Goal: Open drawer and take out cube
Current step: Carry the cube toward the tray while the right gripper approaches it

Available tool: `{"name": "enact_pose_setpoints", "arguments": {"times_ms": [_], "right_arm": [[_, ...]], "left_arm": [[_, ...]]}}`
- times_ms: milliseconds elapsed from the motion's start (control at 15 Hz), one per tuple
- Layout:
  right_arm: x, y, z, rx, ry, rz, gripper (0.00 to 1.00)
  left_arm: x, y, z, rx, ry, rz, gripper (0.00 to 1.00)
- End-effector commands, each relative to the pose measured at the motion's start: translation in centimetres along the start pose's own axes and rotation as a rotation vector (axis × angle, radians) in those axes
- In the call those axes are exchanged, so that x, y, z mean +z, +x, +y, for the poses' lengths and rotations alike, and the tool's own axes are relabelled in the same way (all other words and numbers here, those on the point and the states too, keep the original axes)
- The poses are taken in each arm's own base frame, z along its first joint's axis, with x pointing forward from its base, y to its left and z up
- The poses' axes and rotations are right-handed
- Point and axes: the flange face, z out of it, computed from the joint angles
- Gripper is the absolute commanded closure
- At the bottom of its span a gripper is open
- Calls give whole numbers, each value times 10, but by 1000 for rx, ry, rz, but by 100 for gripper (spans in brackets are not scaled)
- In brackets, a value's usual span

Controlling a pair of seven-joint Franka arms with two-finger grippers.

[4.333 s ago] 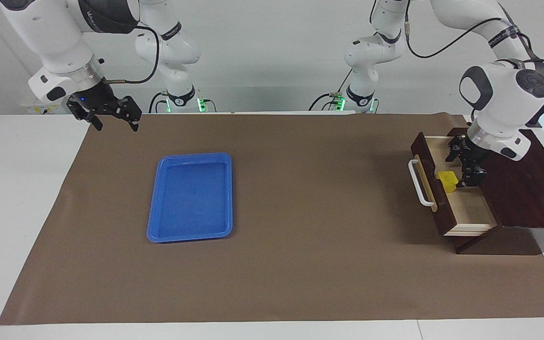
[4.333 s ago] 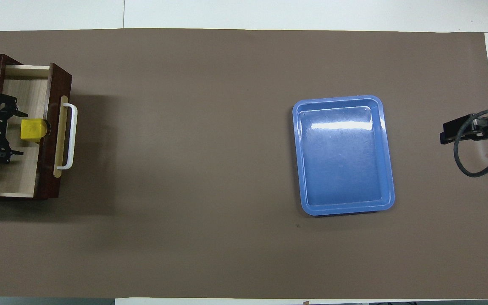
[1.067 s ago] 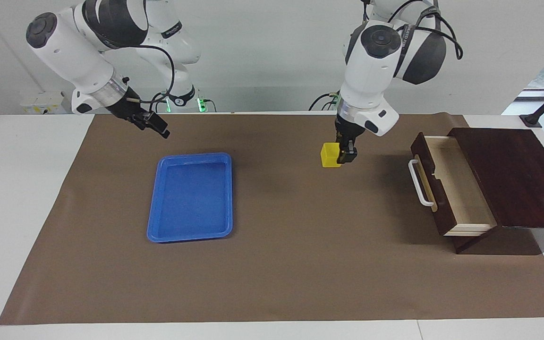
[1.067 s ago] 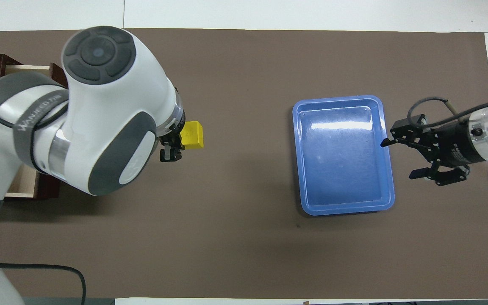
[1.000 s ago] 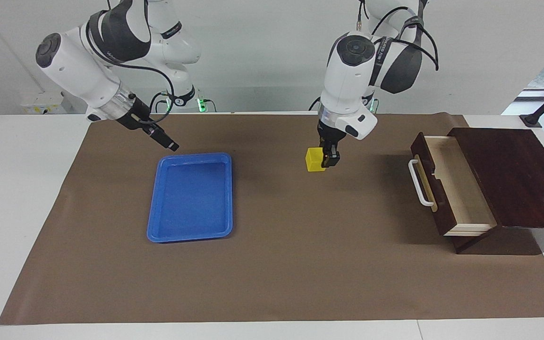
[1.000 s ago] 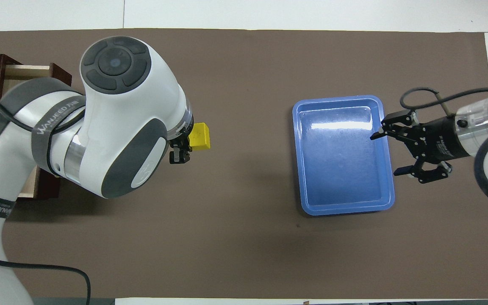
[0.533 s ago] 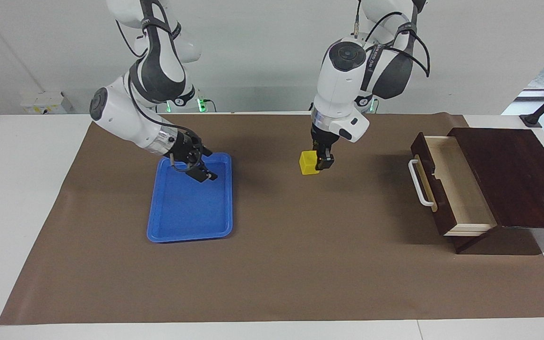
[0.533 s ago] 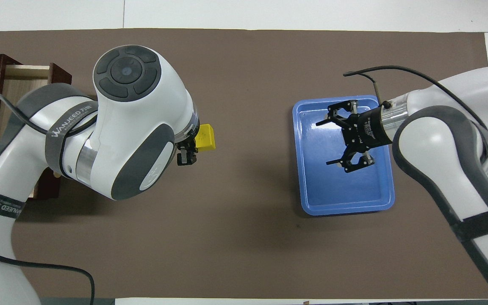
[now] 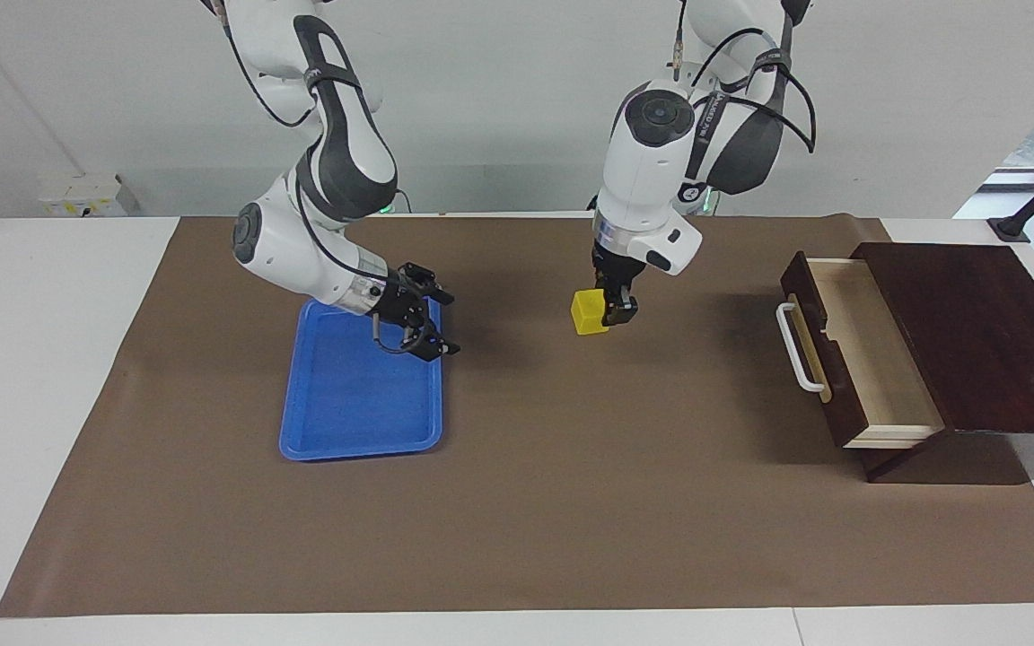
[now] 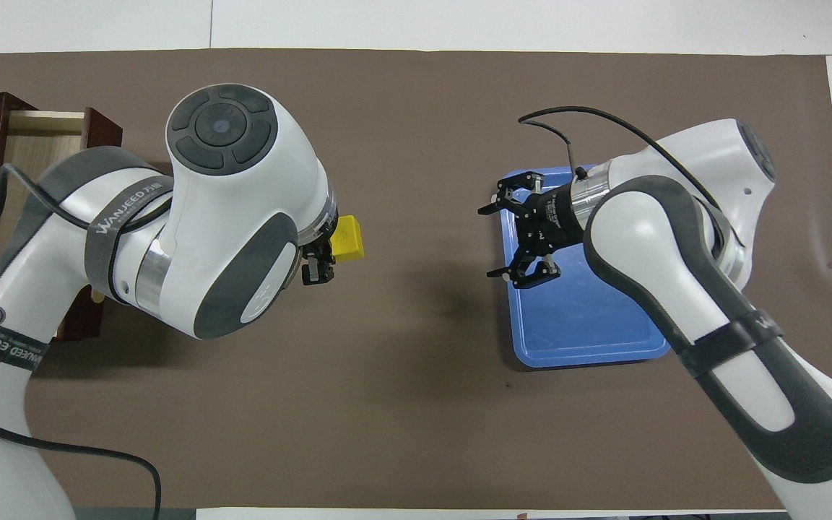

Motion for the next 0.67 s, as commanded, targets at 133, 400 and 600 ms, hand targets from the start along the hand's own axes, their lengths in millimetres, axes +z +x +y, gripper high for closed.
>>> {"name": "enact_pose_setpoints", "arguments": {"times_ms": [133, 400, 600], "right_arm": [[35, -46, -30, -3, 47, -21, 0], [65, -87, -34, 5, 33, -20, 0], [69, -104, -36, 15, 31, -24, 0]], "left_arm": [[1, 4, -2, -23, -10, -14, 100], [8, 4, -5, -20, -3, -7, 100], [10, 3, -5, -22, -5, -8, 100]]}}
